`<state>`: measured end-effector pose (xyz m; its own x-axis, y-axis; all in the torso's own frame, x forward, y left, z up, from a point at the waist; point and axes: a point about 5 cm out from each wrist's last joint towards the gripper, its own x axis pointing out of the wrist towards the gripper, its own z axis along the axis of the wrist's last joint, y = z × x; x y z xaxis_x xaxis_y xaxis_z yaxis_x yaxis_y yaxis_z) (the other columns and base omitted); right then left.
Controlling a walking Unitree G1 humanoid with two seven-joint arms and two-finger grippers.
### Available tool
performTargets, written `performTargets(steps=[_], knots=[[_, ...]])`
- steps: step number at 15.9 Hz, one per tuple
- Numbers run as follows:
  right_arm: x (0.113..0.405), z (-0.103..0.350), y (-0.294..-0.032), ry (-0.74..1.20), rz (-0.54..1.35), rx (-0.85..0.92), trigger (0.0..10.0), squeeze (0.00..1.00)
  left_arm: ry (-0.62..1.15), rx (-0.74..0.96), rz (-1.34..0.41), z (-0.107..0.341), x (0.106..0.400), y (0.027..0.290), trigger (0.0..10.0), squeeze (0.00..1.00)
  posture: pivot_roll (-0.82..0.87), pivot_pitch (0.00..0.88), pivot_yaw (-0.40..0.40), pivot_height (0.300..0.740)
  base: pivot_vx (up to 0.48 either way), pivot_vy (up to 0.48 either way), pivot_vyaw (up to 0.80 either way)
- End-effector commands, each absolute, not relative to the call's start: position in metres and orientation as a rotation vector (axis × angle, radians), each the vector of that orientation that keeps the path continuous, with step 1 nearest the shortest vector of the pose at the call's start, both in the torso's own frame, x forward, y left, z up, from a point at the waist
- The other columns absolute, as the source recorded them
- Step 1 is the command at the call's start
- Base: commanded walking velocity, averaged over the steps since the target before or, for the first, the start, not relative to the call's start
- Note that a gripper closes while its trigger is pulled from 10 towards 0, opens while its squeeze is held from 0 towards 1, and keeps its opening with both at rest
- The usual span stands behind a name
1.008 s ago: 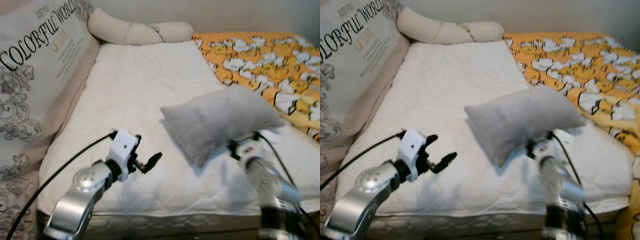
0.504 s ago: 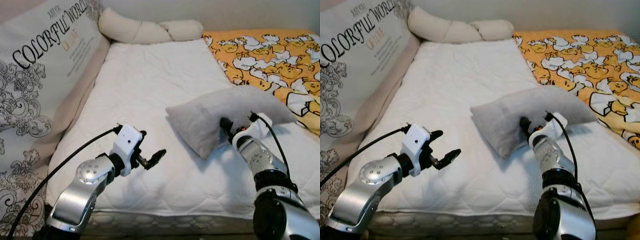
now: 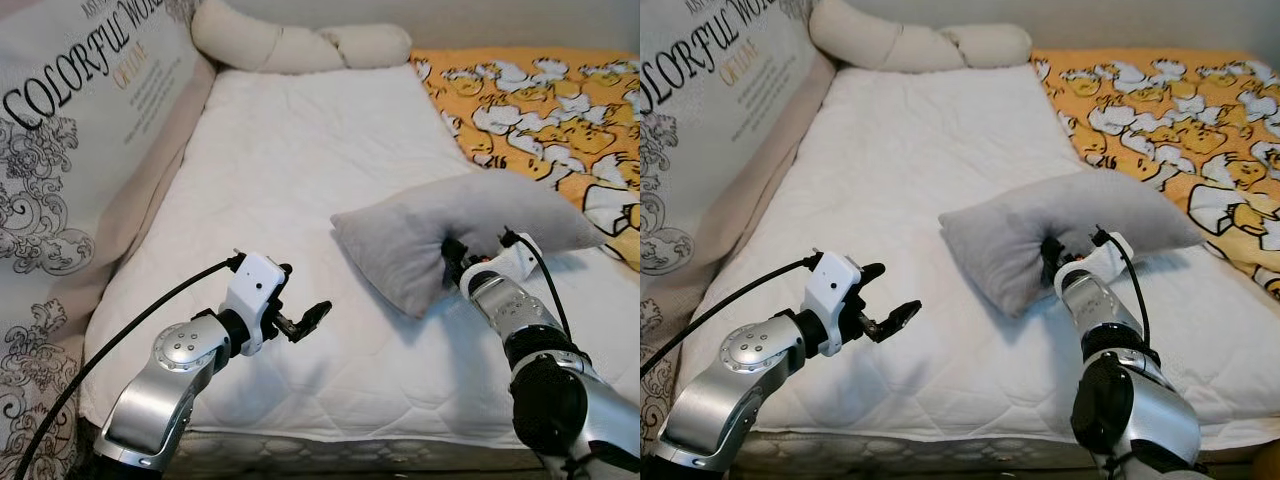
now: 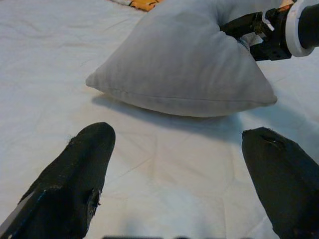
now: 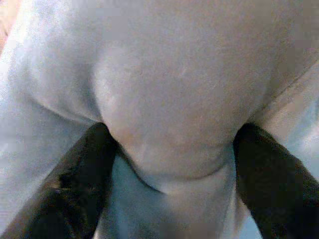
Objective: Clean up the room
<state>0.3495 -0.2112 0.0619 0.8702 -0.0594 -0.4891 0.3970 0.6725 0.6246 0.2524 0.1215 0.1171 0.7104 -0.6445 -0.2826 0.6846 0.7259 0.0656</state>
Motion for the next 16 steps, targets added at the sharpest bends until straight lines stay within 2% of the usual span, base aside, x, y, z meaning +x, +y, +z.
performTargets(steps=[1,11,16], knots=[[0.3503,0.0627,-0.213,0.457,-0.277,0.81,0.0,0.0,0.241,0.185,-0.743,0.1192,0.2518,0.1199,10.0,0.0,0.06,0.0,0.003,0.74,0.0,0.0,0.0],[0.3489,0.0599,-0.2145,0.494,-0.296,0.721,0.0,0.0,0.265,0.191,-0.758,0.1152,0.2513,0.1167,10.0,0.0,0.06,0.0,-0.003,0.74,0.0,0.0,0.0],[0.3495,0.0617,-0.2164,0.477,-0.278,0.754,0.0,0.0,0.272,0.195,-0.761,0.1145,0.2509,0.1188,10.0,0.0,0.05,0.0,0.006,0.74,0.0,0.0,0.0]])
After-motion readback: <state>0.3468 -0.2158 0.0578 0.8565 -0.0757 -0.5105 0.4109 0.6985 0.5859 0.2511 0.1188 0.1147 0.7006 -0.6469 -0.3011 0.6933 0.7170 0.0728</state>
